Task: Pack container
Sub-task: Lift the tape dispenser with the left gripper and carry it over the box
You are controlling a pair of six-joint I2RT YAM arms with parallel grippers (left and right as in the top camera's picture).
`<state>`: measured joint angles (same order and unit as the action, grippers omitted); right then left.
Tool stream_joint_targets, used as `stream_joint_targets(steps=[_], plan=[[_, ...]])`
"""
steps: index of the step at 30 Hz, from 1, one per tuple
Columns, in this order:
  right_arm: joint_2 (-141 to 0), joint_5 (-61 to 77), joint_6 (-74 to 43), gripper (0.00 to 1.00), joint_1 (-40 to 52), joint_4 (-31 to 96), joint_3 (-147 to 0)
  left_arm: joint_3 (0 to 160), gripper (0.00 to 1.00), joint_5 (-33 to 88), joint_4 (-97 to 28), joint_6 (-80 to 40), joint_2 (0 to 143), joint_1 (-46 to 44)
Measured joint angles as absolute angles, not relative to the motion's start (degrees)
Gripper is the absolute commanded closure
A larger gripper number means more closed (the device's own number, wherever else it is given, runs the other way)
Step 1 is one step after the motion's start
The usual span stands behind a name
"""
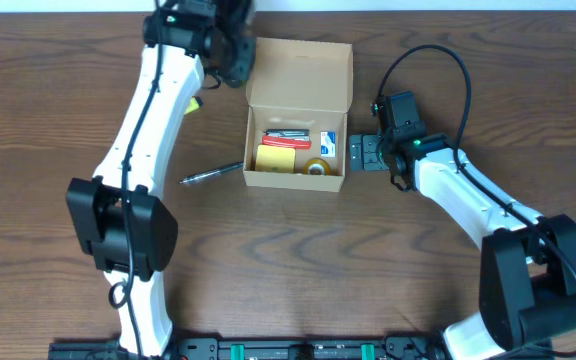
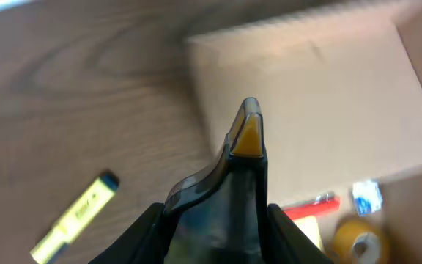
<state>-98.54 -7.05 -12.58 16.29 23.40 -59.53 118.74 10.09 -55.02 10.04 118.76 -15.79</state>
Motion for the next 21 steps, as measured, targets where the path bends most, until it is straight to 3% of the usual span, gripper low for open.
stream_joint_targets(steps=[11, 21], plan=[[-98.54, -7.05, -12.58, 0.01, 16.29, 23.4, -59.53, 118.76, 0.95, 11.42, -66.11, 45.41, 118.76, -26.22], [-98.54, -7.05, -12.58, 0.01, 16.29, 23.4, -59.53, 118.85, 0.94, 6.83, -72.4, 58.87, 124.14, -29.34]])
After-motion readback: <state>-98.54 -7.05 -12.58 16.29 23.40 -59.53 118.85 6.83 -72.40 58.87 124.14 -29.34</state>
